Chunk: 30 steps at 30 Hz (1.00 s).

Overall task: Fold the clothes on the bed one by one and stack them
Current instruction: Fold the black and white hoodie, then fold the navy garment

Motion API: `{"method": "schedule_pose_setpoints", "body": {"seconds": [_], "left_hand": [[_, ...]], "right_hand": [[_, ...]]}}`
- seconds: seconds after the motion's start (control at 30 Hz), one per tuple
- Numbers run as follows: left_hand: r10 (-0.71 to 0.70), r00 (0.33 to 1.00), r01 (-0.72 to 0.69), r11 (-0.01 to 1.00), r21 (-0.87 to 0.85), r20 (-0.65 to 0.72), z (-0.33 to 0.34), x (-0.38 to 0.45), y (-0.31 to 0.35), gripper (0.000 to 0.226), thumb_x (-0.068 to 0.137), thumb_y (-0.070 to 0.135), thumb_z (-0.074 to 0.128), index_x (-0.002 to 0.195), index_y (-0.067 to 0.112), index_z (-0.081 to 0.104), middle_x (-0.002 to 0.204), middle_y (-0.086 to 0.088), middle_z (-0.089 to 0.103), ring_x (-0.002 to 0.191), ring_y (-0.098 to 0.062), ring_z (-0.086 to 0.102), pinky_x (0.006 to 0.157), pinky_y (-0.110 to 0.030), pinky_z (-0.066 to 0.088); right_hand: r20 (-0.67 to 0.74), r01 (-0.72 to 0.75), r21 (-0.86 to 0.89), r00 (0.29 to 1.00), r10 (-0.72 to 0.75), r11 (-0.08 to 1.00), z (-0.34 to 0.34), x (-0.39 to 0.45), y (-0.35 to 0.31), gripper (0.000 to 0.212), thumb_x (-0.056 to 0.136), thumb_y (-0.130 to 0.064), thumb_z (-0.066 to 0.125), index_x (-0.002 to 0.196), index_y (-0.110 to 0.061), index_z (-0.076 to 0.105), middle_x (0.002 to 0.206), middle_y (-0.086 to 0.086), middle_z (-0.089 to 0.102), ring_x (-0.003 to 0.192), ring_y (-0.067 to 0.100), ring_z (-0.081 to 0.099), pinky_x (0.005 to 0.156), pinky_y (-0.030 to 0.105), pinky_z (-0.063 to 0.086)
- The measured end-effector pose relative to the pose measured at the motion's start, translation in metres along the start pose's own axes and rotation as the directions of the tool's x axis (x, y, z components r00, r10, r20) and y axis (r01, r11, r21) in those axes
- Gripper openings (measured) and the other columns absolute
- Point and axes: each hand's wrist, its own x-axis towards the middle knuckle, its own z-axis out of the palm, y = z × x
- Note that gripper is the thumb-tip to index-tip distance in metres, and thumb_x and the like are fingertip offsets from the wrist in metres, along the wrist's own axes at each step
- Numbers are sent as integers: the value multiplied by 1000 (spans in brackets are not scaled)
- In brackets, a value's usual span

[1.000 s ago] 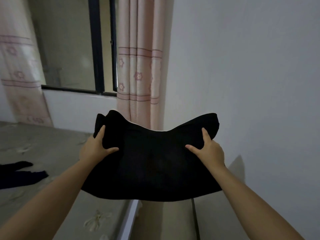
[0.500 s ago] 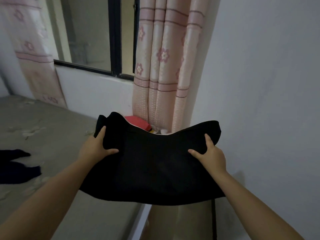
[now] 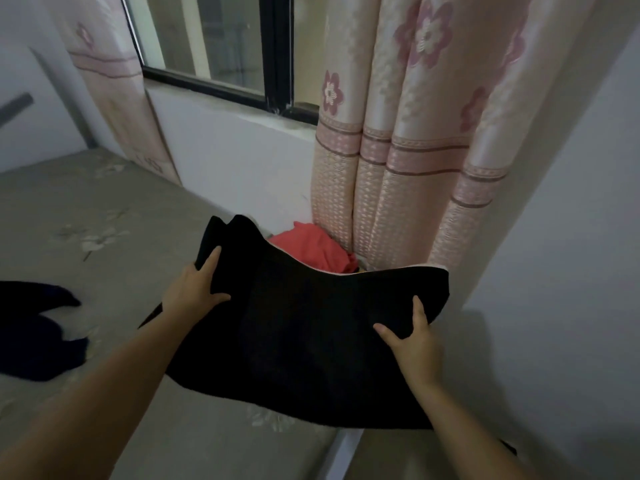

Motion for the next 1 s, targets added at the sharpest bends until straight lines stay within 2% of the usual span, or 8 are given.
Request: {"method": "schedule_pose_setpoints", "body": {"seconds": [0.13,0.27,0.4,0.5,0.57,0.67,0.83,1.0], "left_hand": [[70,995,-67,997,45,-66,-10,99,17,87,84,34,63,146,32,2,129,-22,37,110,-39,47,83,-43,44],[155,979,-145,986,82,-132,-25,206,36,86,83,36,64,146,35,5,122,-24,39,103,-40,49,78,-44,44],[173,959,-121,966,228,-223,2,277,50,83,84,43,59,147,27,8,142,-26,23,128,-39,27,103,-47,23],[219,975,-221,964,146,28,79,270,59,67,91,51,39,147,24,11,154,-14,6,141,-32,4,112,-44,13],[209,941,-229,972,46,268,131,243,64,62,93,53,27,147,28,9,155,-7,2,142,-27,-2,114,-43,8],[151,935,-164,986,14,321,170,217,66,61,93,56,22,146,32,3,156,-2,-4,142,-23,-7,114,-42,0],[73,948,-98,993,65,310,162,205,66,60,94,56,20,146,34,0,156,0,-7,142,-22,-9,114,-43,-1],[-12,990,-3,995,104,143,126,165,59,54,97,48,23,146,30,10,156,-1,3,143,-24,-4,114,-42,5]], "right_hand": [[-83,-24,96,996,32,995,37,70,-20,87,77,-34,70,145,-18,19,140,16,41,125,30,42,96,32,38],[-190,-74,235,974,121,969,73,129,-38,87,78,-27,70,146,-17,18,143,12,38,129,26,39,95,23,31],[-173,-223,253,947,271,941,121,173,-36,85,81,-28,67,146,-18,13,143,15,36,127,29,41,97,31,37],[7,-437,-66,899,439,897,159,193,-14,82,86,-49,51,147,-27,1,145,24,17,129,36,30,103,38,33],[78,-459,-324,859,507,827,177,197,1,72,89,-60,34,145,-34,-3,150,20,-10,138,38,5,109,47,20],[143,-345,-472,878,456,811,189,195,17,62,93,-56,21,146,-33,-4,149,12,-29,139,33,-19,112,51,4],[227,-206,-559,894,386,804,179,183,22,59,95,-51,17,147,-28,-1,153,9,-20,140,29,-15,112,49,0],[333,152,-621,939,83,769,158,182,-10,59,96,-49,20,147,-22,6,155,9,-7,142,29,-9,113,48,1]]}}
